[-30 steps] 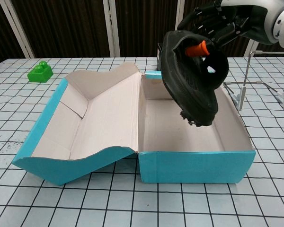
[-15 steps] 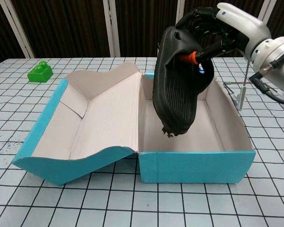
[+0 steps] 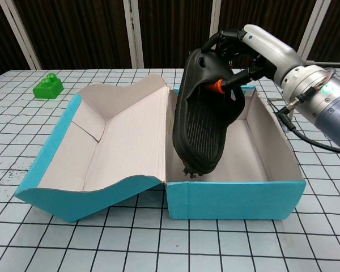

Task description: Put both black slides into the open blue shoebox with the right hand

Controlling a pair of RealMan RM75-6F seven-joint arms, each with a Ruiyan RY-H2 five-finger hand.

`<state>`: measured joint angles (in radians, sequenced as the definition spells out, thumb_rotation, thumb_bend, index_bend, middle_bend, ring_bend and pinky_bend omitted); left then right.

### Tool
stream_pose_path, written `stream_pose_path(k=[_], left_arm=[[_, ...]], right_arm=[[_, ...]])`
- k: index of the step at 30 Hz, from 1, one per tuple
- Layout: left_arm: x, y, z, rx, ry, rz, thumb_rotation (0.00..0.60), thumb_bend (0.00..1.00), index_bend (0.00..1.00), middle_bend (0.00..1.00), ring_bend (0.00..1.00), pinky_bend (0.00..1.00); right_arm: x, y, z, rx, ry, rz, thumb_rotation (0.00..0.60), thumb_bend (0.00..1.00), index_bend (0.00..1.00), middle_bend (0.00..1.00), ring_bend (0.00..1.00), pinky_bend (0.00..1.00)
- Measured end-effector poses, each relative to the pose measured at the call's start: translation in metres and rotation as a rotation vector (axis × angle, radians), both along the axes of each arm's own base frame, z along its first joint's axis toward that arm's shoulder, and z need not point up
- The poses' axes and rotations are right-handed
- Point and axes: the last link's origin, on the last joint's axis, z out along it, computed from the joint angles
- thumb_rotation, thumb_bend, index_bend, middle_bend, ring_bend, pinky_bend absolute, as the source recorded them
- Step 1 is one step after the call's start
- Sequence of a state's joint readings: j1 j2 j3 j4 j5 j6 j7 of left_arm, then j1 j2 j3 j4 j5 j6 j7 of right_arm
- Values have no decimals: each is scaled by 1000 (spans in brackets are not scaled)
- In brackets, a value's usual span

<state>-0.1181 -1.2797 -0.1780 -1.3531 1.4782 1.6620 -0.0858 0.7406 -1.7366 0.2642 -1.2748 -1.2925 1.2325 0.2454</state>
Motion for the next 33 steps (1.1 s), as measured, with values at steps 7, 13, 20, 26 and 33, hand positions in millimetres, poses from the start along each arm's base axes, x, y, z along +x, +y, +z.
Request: stream_pose_path(k=[7,13,20,26,33], left_arm=[[0,0,1,2,0,2,600,209,70,0,0,71],[-1,0,1,4,2,6,600,210,70,0,0,71],[0,0,1,7,3,6,600,210,70,0,0,71],[0,0,1,9,2,7,600,210,70,0,0,71],[0,0,2,10,-2,7,600,210,70,0,0,71]], right_arm=[[-6,-2,-12,19,-6,-6,600,494,614,495,493,197],[-8,-1,-20,24,-4,8,600,494,619,495,493,197],[-12,4,-33,39,43,29,600,494,619,495,493,197],[-13,6,-42,79,80,31,600,494,625,495,493,164],[-11,7,-46,132,131,35,600,494,626,495,493,155]])
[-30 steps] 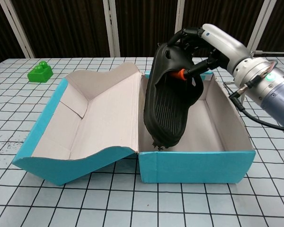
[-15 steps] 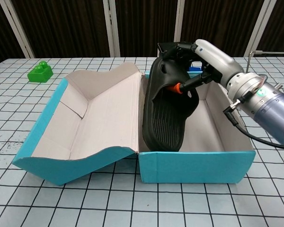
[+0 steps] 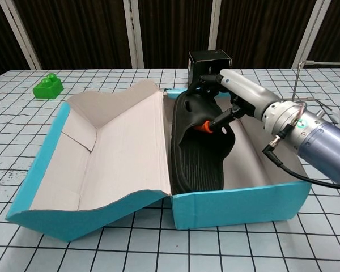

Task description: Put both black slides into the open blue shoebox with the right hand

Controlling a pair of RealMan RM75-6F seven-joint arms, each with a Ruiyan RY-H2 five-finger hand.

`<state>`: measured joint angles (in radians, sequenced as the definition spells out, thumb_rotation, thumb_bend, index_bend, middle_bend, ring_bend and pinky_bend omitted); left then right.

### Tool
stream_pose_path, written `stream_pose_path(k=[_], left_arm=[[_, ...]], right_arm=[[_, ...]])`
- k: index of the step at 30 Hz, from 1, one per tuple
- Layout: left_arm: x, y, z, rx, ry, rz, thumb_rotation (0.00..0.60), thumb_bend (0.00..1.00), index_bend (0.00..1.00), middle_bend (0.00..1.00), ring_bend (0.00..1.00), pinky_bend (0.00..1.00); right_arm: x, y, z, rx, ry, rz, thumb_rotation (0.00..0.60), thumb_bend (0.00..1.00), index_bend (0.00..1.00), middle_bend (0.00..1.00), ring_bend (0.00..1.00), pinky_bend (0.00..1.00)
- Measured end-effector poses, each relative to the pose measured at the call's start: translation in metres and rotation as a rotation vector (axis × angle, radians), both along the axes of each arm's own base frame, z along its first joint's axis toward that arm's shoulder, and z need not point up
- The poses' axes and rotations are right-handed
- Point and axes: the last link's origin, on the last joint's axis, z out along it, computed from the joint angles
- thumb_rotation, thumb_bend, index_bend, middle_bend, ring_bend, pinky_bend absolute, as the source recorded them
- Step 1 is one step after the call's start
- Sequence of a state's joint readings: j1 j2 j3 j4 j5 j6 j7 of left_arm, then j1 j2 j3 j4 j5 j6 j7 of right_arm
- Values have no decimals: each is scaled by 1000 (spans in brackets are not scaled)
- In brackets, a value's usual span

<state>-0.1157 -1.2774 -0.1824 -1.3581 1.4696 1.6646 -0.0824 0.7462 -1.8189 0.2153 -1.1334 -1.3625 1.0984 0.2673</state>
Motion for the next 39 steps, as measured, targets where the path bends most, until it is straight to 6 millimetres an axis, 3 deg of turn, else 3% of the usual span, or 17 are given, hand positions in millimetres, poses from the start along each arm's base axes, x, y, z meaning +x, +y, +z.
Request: stream_pose_path(k=[13,25,39], left_arm=[[1,0,1,2,-3,-3,600,210,70,0,0,71],[1,0,-1,-5,3,-7,600,210,70,0,0,71],[1,0,-3,-16,8,-4,600,210,70,0,0,71]], right_arm=[[2,2,-3,79,74,-19,600,494,625,495,590,155],[1,-1,-6,138,112,-92,600,494,625,495,592,155],[12,-16,-11,25,138,-230,600,494,625,495,592,155]])
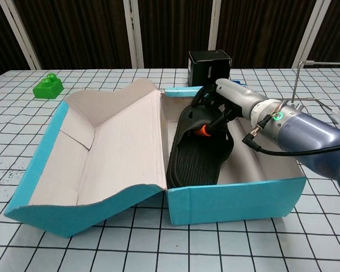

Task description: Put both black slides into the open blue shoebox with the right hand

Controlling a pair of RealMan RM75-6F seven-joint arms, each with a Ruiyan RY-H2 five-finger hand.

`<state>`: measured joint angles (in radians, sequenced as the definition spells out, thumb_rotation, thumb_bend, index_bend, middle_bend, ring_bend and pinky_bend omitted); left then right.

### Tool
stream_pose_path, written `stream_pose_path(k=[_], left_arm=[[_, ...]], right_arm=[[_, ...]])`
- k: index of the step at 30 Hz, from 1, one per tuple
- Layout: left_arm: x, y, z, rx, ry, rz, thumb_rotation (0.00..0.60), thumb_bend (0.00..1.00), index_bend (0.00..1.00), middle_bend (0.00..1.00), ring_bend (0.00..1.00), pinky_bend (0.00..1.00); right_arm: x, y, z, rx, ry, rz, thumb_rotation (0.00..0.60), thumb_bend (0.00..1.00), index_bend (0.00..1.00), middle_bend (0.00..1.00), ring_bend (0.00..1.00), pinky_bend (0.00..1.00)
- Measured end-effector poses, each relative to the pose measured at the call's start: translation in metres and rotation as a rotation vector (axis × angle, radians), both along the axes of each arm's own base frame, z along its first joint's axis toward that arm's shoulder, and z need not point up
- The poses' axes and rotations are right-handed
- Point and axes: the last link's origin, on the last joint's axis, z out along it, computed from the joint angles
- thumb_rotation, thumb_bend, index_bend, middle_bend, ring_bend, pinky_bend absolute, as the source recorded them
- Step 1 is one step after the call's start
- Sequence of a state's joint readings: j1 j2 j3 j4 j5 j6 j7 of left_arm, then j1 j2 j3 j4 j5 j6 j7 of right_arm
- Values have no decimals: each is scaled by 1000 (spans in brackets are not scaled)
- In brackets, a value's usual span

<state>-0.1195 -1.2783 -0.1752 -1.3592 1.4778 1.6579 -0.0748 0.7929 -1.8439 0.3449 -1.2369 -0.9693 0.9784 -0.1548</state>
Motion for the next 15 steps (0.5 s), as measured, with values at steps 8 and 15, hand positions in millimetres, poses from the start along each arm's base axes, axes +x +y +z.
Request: stream_pose_path(k=[8,15], left_arm=[[0,-1,1,1,-2,0,600,210,70,0,0,71],[0,-1,1,-2,1,2,600,210,70,0,0,71]], right_arm=[[-4,-8,-2,-59,43,-143,600,493,625,495,592,155],[-3,-11,-1,-74,61,-193,600,494,625,495,569,155]])
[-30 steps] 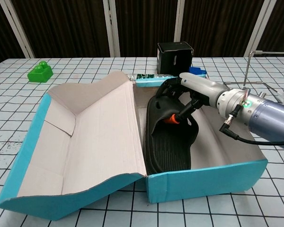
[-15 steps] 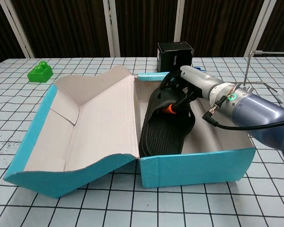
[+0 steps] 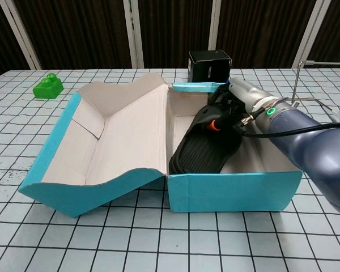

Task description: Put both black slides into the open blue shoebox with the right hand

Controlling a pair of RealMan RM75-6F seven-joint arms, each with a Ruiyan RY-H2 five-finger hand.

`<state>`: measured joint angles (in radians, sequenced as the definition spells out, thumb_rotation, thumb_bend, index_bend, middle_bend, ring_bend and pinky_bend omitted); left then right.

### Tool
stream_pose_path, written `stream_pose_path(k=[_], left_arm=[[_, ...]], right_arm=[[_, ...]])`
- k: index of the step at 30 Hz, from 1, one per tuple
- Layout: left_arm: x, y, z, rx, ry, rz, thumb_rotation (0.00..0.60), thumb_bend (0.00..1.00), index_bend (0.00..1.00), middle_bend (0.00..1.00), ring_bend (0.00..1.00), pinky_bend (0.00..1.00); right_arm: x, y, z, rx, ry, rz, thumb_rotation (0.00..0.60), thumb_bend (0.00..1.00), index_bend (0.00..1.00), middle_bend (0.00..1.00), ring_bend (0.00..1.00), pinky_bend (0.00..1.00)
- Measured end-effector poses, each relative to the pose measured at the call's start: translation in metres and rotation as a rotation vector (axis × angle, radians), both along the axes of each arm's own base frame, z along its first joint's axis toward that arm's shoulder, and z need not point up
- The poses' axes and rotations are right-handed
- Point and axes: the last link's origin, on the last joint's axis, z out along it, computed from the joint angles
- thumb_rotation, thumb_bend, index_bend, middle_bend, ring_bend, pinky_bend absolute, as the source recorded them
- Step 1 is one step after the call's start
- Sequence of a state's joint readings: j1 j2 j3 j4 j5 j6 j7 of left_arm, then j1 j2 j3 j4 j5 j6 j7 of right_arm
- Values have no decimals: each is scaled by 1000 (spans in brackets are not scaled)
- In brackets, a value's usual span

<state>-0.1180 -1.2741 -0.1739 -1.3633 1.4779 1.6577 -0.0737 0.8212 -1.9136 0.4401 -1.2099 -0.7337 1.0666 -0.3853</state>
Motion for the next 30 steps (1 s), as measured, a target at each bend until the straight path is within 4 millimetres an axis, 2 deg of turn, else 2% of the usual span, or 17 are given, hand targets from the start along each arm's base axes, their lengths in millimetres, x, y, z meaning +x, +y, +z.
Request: stream_pose_path(k=[2,9,14,19,30], left_arm=[[0,0,0,0,1,0,600,210,70,0,0,71],[1,0,-1,-4,5,-1,600,210,70,0,0,71],[1,0,-2,-7,8,-3,600,210,70,0,0,71],[1,0,-3,-9,9,-2,600,210,70,0,0,71],[1,0,-2,-10,7,-2,600,210,70,0,0,71]], right_arm=[[1,0,1,7,5,3,600,494,607,483,538,155],[1,3,4,53,73,32,600,489,436,344,380,109],[5,8,7,117,112,40,600,414,337,278,315,88],[11,12,8,151,131,58,600,284,263,227,267,74],[24,14,15,178,150,71,600,253,194,182,224,61]])
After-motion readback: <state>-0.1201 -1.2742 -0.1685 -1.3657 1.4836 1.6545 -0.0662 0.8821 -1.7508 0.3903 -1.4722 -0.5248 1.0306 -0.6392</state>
